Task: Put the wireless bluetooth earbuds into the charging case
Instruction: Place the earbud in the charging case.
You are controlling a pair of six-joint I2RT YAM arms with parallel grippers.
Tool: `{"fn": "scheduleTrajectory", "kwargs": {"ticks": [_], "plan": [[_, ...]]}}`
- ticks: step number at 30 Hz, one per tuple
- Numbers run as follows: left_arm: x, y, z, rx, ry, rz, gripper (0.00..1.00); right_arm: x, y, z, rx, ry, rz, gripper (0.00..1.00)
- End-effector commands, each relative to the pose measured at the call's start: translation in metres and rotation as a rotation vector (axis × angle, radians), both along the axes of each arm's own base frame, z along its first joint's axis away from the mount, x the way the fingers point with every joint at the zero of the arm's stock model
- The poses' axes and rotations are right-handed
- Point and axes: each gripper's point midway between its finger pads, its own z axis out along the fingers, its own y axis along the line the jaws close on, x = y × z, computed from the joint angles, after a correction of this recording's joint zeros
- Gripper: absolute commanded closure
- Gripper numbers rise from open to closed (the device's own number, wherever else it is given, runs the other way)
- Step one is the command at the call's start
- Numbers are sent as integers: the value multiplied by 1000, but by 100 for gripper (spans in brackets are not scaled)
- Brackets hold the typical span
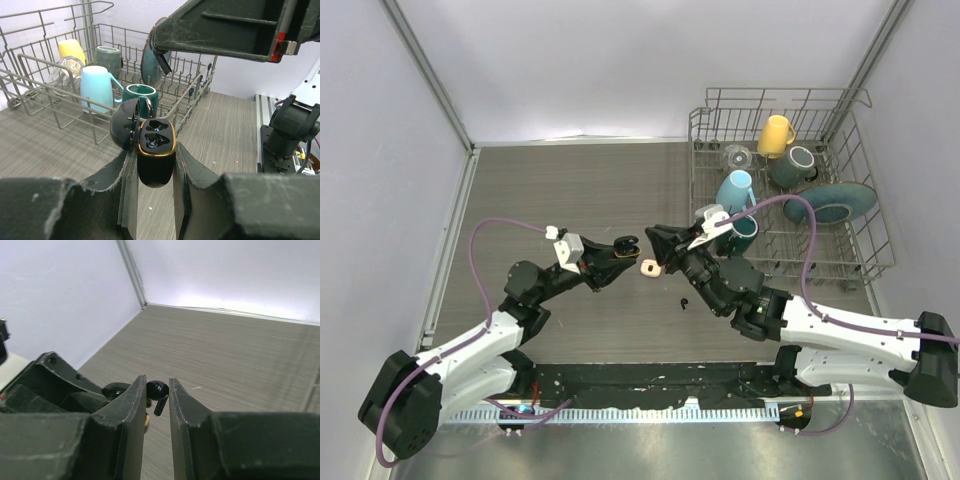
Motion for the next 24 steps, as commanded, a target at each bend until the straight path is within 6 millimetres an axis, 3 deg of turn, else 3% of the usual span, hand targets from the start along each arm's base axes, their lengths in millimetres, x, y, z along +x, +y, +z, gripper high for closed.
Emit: {"fn": "scheduleTrajectory", "kwargs": {"ticks": [1,15,24], "plan": [[-2,-2,31,-50,-83,-23,100,-13,18,42,122,-69,112,99],[-4,-4,35,-59,-91,-31,100,-17,37,27,92,-53,177,99],[-5,-3,36,-63,-93,-29,100,-11,38,15,60,-42,151,99]]}}
